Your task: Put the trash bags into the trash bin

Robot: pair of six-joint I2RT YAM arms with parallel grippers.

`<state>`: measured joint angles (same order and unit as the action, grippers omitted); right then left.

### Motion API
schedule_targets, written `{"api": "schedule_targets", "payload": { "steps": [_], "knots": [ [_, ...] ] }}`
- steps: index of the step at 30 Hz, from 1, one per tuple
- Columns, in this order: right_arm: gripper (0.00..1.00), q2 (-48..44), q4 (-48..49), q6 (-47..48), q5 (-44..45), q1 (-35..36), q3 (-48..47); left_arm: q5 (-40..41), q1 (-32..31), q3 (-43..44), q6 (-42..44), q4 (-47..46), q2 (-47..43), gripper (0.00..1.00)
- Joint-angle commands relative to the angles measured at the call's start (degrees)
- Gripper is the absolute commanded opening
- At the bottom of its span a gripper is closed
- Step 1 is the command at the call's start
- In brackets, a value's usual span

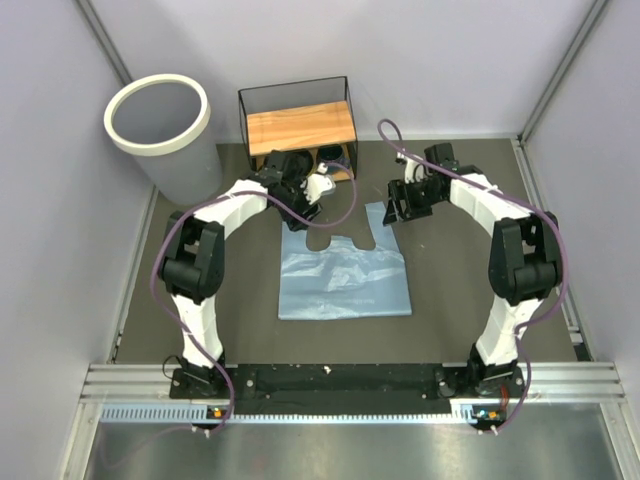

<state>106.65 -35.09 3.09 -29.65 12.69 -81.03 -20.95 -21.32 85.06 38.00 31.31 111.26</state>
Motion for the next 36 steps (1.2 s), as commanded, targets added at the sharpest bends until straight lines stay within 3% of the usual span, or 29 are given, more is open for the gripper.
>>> {"api": "schedule_targets", "payload": {
  "steps": [1, 5, 12, 19, 25, 33, 36],
  "knots": [
    [0.69, -1.88, 1.78, -0.98, -0.67, 0.5, -0.97, 0.91, 1.72, 3.71, 9.98, 3.83, 3.16, 0.63],
    [0.7, -2.85, 1.69, -1.25, -1.29, 0.58, -0.18, 1.35, 2.34, 3.89, 12.8, 4.11, 5.28, 0.67],
    [0.7, -3.29, 1.43, -1.69, -1.82, 0.49, -0.35, 1.17, 2.95, 4.15, 15.97, 5.34, 7.74, 0.64],
    [0.7, -3.29, 1.34, -2.13, -2.26, 0.5, -0.53, 0.56, 2.86, 0.64, 19.3, 5.96, 6.34, 0.37],
    [0.7, -3.38, 1.16, -2.13, -2.96, 0.5, -0.18, 0.74, 2.78, -8.31, 18.96, -1.67, -0.25, 0.29],
    [0.7, -3.73, 1.17, -2.21, -4.27, 0.5, 0.44, -2.51, 2.07, -15.18, 19.75, -2.31, -7.11, 0.0],
    [0.7, -4.17, 1.17, -2.48, -5.15, 0.5, 1.14, -3.22, 2.07, -16.06, 18.87, -2.57, -8.52, 0.0]
  ]
}}
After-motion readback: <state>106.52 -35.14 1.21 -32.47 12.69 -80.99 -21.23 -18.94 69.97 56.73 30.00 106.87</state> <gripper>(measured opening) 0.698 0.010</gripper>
